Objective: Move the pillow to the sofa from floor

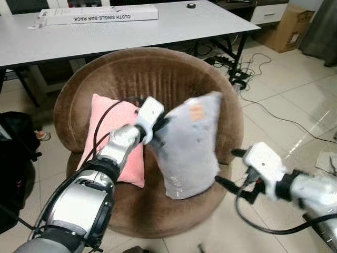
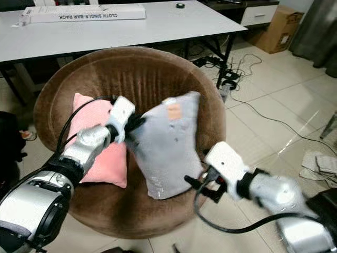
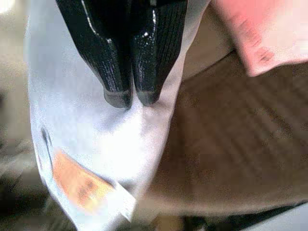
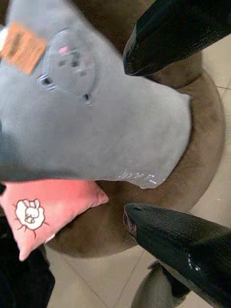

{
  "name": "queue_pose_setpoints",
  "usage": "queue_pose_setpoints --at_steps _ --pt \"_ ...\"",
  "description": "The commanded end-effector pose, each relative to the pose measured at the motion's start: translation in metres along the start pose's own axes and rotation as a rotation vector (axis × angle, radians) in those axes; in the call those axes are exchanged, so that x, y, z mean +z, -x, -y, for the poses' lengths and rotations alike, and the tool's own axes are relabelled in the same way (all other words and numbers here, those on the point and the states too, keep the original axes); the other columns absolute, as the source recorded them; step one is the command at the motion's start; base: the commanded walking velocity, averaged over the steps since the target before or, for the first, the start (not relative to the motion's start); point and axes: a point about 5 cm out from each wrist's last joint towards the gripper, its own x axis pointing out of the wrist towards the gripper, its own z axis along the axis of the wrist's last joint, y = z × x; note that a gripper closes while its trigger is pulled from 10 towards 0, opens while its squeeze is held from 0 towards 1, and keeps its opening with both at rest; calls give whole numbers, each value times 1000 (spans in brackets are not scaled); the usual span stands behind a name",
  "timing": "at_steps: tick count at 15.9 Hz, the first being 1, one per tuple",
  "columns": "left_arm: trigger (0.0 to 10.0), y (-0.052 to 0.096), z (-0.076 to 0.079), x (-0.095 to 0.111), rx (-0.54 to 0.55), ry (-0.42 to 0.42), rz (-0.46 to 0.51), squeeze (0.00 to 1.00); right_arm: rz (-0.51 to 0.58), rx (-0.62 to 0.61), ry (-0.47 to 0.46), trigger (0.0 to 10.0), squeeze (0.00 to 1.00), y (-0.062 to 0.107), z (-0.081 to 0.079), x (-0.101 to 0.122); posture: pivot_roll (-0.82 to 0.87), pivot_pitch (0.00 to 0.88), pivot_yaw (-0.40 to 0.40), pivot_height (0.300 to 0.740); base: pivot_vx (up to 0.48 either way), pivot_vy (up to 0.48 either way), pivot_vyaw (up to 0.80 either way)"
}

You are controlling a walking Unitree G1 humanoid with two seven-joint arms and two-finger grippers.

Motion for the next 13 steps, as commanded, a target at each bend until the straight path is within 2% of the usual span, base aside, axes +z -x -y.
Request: queue_pose_setpoints --at_steps 1,4,5,7,8,9,10,11,13 --pt "10000 2 -10 2 66 -93 -32 0 11 -10 0 10000 0 -6 -6 4 -220 11 -16 740 0 0 0" --pt "10000 9 -31 7 189 -261 -45 0 -15 -84 11 10000 0 -15 -14 -5 -201 21 -15 740 0 0 0" --pt "10000 11 -34 6 202 -314 -59 0 -17 -104 10 10000 0 -17 -18 -7 -200 21 -13 740 0 0 0" --pt "10000 14 -37 4 199 -357 -75 0 -13 -112 3 10000 0 -18 -23 -7 -204 26 -6 740 0 0 0" --pt "10000 18 -40 -2 187 -415 -116 0 -10 -97 -13 10000 0 -21 -34 -7 -212 29 -3 740 0 0 0" --pt "10000 20 -43 -5 195 -430 -133 239 -11 -83 -5 10000 0 -21 -39 -7 -215 31 -3 740 0 0 0" --pt "10000 21 -44 -6 202 -429 -143 886 -13 -81 -6 10000 0 -21 -40 -7 -215 31 -3 740 0 0 0" --pt "10000 23 -47 -9 221 -435 -163 1000 -14 -80 -4 10000 0 -21 -41 -7 -222 31 -6 740 0 0 0" --pt "10000 26 -50 -14 242 -463 -194 1000 -1 -65 -3 10000 0 -22 -40 -5 -227 28 -13 740 0 0 0"
